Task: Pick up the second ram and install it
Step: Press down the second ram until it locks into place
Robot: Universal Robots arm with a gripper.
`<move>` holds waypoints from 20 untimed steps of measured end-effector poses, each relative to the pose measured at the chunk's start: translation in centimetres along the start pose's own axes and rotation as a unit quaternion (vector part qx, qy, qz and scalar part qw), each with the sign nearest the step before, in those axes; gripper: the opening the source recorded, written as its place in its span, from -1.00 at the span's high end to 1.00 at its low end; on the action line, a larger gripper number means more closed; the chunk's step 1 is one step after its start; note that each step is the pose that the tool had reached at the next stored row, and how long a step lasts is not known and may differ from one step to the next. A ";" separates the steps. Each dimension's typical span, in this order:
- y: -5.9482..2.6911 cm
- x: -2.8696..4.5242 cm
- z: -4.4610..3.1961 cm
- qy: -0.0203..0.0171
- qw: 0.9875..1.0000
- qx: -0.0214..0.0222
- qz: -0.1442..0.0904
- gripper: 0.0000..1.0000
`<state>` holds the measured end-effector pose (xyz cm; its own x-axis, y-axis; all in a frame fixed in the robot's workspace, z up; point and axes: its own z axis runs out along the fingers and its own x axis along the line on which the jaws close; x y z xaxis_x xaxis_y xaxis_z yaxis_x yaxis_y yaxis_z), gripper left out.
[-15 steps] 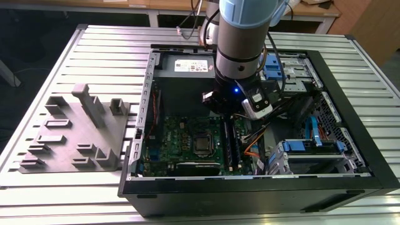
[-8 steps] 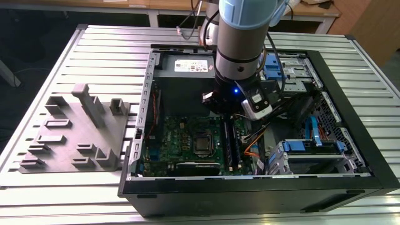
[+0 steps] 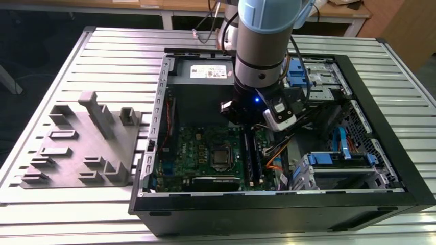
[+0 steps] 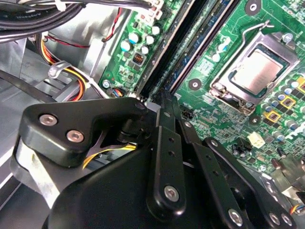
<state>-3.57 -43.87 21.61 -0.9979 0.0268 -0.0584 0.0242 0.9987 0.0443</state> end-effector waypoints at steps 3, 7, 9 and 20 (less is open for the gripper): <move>0.04 -0.03 -0.31 0.000 1.000 -0.001 0.000 0.86; 0.09 -0.11 -1.91 0.000 1.000 0.000 0.000 0.86; 0.11 -0.13 -2.23 0.000 1.000 0.000 0.000 0.86; -1.53 -0.17 -2.22 0.000 1.000 0.000 0.000 0.86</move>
<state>-3.57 -45.49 23.77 -0.9979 0.0268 -0.0584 0.0242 0.9987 0.0442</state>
